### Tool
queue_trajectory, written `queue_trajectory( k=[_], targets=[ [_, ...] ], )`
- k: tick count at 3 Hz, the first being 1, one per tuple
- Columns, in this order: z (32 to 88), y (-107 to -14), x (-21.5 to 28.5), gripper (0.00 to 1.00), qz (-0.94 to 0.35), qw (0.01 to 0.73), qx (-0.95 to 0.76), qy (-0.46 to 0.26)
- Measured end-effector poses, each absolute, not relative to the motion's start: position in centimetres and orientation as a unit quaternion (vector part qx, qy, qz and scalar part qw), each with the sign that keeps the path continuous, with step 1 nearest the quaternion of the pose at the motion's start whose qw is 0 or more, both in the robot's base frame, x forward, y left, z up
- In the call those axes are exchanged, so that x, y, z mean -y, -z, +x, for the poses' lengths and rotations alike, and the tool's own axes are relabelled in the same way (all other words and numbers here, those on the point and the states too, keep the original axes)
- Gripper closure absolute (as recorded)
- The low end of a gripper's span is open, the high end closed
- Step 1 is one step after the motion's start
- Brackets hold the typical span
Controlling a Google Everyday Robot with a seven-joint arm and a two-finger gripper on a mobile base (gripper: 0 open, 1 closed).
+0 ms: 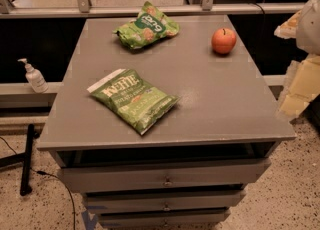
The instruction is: Move apple near green jalapeno chip bag
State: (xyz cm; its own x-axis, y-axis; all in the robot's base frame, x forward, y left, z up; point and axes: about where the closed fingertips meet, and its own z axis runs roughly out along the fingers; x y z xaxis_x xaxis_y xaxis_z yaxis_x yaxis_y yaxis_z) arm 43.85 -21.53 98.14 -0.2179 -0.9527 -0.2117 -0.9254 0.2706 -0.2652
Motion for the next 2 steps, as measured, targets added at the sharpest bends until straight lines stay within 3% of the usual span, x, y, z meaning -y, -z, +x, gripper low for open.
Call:
queue_trajectory(
  k=[2],
  targets=[
    [43.61,-98.32,21.66,0.00,-0.599,0.175,-0.781,0.036]
  ],
)
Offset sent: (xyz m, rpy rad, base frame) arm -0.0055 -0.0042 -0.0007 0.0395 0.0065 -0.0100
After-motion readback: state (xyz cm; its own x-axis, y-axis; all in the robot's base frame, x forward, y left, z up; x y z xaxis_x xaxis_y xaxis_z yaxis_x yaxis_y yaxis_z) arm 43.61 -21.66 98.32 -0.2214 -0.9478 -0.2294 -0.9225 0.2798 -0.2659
